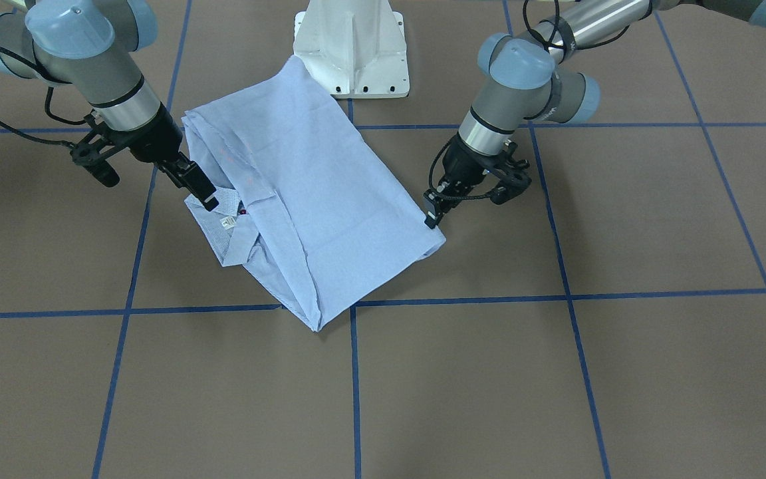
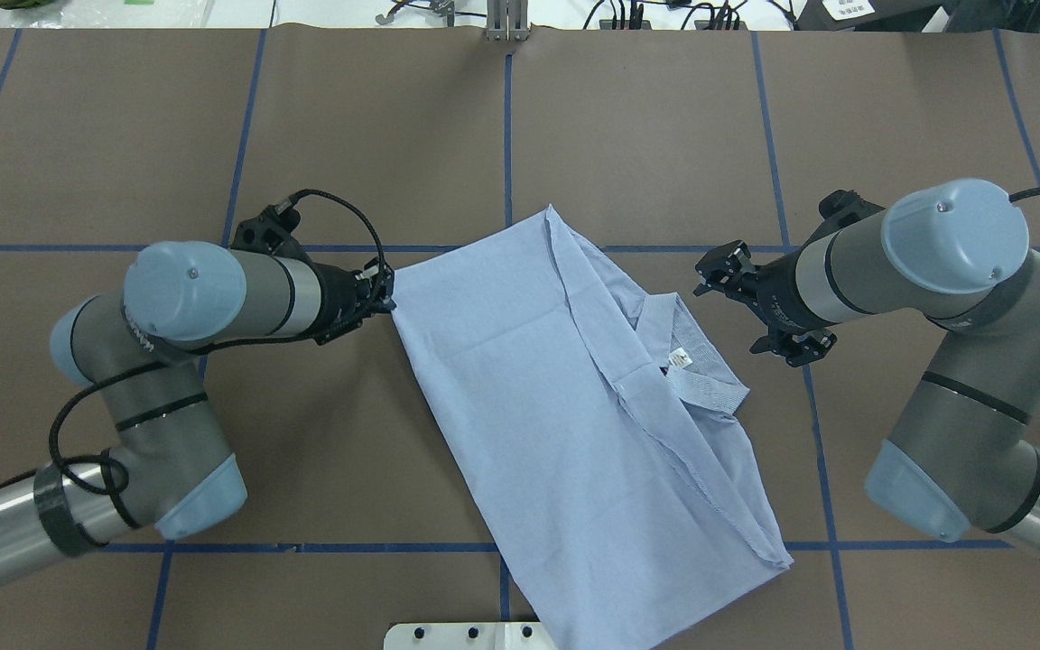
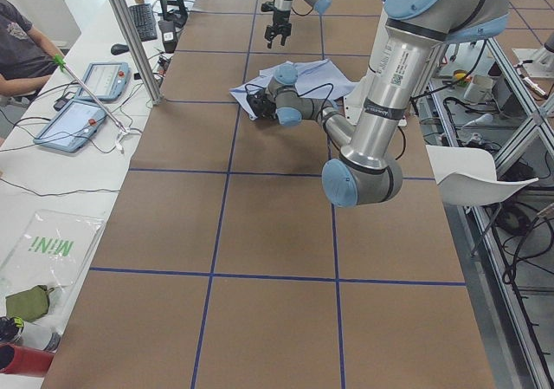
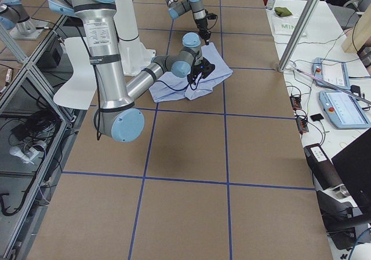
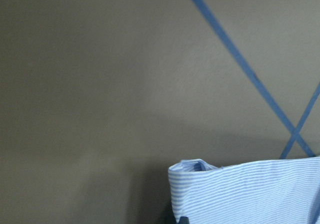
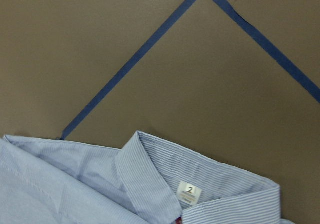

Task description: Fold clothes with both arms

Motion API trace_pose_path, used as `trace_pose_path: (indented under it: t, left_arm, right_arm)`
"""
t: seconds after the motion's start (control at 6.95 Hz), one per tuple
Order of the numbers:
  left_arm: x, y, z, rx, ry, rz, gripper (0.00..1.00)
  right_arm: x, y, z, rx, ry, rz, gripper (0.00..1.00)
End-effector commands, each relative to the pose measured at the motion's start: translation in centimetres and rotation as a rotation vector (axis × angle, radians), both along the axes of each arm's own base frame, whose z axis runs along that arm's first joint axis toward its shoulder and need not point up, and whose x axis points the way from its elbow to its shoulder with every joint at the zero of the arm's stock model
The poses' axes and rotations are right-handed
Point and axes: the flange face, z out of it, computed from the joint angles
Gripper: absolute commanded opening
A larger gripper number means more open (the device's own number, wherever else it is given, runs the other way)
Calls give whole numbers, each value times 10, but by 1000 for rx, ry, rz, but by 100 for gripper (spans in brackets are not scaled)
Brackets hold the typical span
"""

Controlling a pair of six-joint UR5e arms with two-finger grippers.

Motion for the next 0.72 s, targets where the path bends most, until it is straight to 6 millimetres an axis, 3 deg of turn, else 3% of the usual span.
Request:
trace_pose_path:
  t: [0.0,0.14,0.29,0.43,0.58]
  left_arm:
    - [13,-133,11,126,-93,-59,0]
    - [30,-167,29,166,-77,-71,0]
    - [28,-184,19,195,-96,-75,0]
    - [25,-186,19,195,-99,-77,42]
    - [19,-186,15,209,-93,-75,56]
  right_arm:
    - [1,-2,0,11,7,13,100]
    - [-1,-2,-4,16,1,12,100]
    - [-7,-2,-9,20,-5,8,100]
    - [-16,-3,-19,28,-15,2,100]
    - [-35,-8,-33,33,-23,-13,100]
